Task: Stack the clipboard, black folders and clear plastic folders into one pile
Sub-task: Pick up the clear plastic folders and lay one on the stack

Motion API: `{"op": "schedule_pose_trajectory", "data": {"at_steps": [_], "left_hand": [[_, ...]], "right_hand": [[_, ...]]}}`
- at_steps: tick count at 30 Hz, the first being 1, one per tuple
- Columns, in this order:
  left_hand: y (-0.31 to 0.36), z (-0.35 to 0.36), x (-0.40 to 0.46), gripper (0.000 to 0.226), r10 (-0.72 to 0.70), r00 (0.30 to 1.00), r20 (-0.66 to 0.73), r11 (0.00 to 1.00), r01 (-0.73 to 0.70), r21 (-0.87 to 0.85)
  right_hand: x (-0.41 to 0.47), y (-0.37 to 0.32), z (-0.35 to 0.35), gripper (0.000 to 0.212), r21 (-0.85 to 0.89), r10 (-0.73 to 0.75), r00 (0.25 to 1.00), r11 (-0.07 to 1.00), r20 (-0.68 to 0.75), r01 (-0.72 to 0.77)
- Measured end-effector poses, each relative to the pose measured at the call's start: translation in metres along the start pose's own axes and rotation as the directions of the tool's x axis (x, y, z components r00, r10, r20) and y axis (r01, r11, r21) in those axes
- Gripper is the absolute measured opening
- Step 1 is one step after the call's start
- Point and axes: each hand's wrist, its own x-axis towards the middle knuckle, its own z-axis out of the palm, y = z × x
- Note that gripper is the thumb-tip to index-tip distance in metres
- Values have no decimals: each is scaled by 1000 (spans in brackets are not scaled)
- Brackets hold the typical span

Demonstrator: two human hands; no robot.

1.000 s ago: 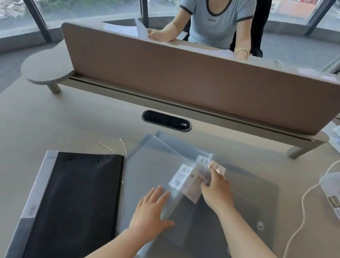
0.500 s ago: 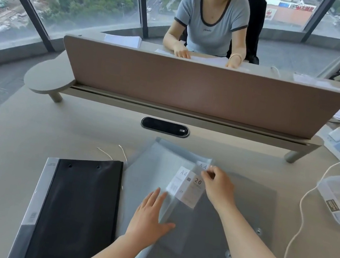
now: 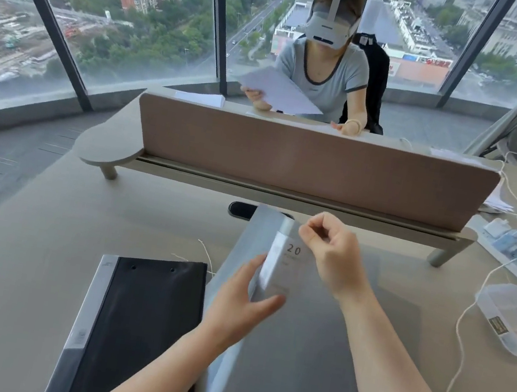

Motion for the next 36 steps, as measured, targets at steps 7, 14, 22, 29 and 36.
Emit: {"op": "schedule_pose_trajectory", "data": {"at_steps": [7, 14, 22, 29, 36], "left_hand": [[43, -35, -14, 37, 105, 994, -35, 948, -111, -299], [52, -66, -12, 20, 113, 989, -92, 895, -141, -424], [28, -94, -1, 16, -64, 996, -66, 777, 8, -630], [1, -104, 13, 17, -163, 986, -35, 732, 98, -674], [-48, -108, 17, 19, -316, 948, -34, 686, 203, -699]], "right_hand": [[-9, -71, 8, 19, 78, -230, 973, 970, -12, 230], [-10, -84, 20, 17, -180, -344, 927, 931, -150, 317], [-22, -16, 7, 57, 72, 201, 922, 980, -331, -187], [-41, 43, 22, 12, 408, 438, 895, 835, -87, -369], [-70, 73, 34, 10, 366, 523, 846, 771, 104, -522]]}}
